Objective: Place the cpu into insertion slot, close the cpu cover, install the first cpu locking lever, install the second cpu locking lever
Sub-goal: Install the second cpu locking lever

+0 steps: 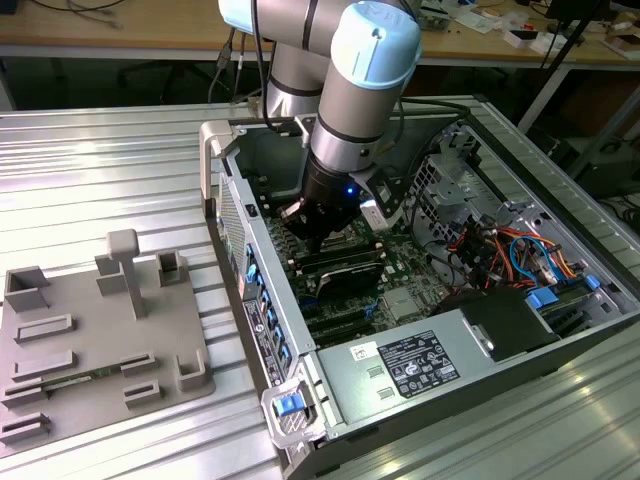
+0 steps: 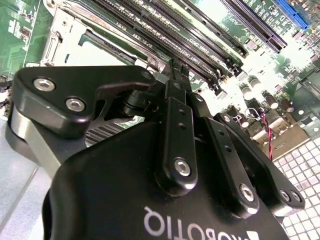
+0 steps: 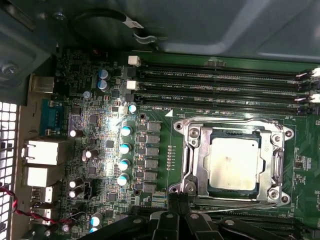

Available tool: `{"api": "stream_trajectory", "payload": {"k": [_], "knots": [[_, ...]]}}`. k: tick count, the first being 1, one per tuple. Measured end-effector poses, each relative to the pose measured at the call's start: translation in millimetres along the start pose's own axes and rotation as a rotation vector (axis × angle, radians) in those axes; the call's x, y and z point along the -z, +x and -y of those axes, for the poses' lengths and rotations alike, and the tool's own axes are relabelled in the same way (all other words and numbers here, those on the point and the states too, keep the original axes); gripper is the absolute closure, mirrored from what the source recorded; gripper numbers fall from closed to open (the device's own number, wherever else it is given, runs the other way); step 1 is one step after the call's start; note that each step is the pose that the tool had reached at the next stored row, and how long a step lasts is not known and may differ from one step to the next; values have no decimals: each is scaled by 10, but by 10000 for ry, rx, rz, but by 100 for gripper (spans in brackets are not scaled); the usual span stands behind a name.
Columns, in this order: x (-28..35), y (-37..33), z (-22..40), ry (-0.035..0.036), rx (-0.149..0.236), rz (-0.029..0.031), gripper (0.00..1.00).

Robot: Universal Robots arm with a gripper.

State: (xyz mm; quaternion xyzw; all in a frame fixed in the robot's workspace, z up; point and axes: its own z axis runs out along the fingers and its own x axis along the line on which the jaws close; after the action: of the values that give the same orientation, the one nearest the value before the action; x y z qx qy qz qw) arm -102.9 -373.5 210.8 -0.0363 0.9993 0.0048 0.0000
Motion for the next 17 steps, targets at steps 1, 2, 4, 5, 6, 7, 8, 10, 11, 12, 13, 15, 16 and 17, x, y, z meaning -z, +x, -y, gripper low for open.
{"api": "stream_trajectory", "payload": {"k": [1,2,4,5,6,7,8,10,11,12,13,15,16,17], "knots": [[0,0,0,0,4,0,89],[-1,0,-1,-1,8,1,89],[-2,0,-2,-3,18,1,89],[-2,0,-2,-5,23,1,89],[-3,0,-4,-9,30,1,89],[-4,0,-5,-12,34,1,89],[-5,-1,-6,-16,41,2,89],[-7,-1,-9,-23,52,3,89],[-8,-1,-10,-24,58,2,89],[-9,-1,-12,-26,65,3,89],[-10,-1,-15,-28,71,2,89],[-12,-2,-19,-33,85,3,89],[-13,-2,-22,-33,90,2,89],[-14,-2,-25,-36,99,2,89]]}}
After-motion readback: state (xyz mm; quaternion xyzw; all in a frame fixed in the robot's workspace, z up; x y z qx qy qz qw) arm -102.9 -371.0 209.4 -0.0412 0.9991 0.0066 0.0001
